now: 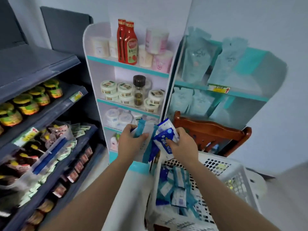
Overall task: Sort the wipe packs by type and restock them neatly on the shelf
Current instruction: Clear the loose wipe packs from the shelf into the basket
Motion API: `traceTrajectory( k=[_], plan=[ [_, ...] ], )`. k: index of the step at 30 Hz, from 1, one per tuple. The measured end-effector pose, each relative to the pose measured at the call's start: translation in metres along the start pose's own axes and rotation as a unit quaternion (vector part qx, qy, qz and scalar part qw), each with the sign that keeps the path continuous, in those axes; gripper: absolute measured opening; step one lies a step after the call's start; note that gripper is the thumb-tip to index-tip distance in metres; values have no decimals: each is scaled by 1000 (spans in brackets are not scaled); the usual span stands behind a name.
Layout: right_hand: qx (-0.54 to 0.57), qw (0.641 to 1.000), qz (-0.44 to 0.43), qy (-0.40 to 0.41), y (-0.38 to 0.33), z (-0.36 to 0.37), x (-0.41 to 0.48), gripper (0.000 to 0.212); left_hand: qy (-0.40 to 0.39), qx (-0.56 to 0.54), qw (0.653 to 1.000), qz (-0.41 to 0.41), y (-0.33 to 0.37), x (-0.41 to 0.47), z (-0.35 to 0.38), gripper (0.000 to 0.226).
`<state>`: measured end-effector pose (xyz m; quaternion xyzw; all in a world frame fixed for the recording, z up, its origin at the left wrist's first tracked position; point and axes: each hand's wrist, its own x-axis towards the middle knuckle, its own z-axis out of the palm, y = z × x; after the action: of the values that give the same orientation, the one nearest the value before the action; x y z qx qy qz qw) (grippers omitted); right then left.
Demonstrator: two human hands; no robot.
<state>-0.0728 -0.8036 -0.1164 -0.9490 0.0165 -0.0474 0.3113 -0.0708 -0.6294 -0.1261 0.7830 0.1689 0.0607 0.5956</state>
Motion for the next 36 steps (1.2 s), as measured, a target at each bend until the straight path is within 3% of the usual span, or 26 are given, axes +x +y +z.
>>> traceTrajectory(
  k=[4, 9, 13, 19, 26, 29, 32, 36],
  plan=[
    [-32, 999, 29, -31, 38, 2, -5, 28, -49, 44, 998, 1, -17, -4, 32, 24],
    [-67, 989, 105, -85, 103, 17, 6, 22, -174, 123, 977, -23, -45, 11, 102, 32],
    [-91, 971, 159, -155, 148, 41, 7, 24, -253, 217, 942, -27, -79, 19, 145, 25],
    [-101, 934, 225, -259, 214, 92, -10, 31, -374, 316, 871, -47, -140, 14, 196, 39],
    [-46, 890, 260, -371, 296, 162, -25, 27, -405, 405, 816, -79, -237, 7, 246, 51],
    [-28, 877, 255, -406, 322, 194, -32, 59, -404, 507, 759, -59, -281, -4, 256, 76],
    [-134, 878, 191, -419, 343, 214, -45, 88, -395, 614, 679, -76, -308, -16, 260, 79],
    [-221, 866, 136, -427, 359, 226, -56, 89, -394, 679, 617, -45, -324, -27, 261, 88]
  ],
)
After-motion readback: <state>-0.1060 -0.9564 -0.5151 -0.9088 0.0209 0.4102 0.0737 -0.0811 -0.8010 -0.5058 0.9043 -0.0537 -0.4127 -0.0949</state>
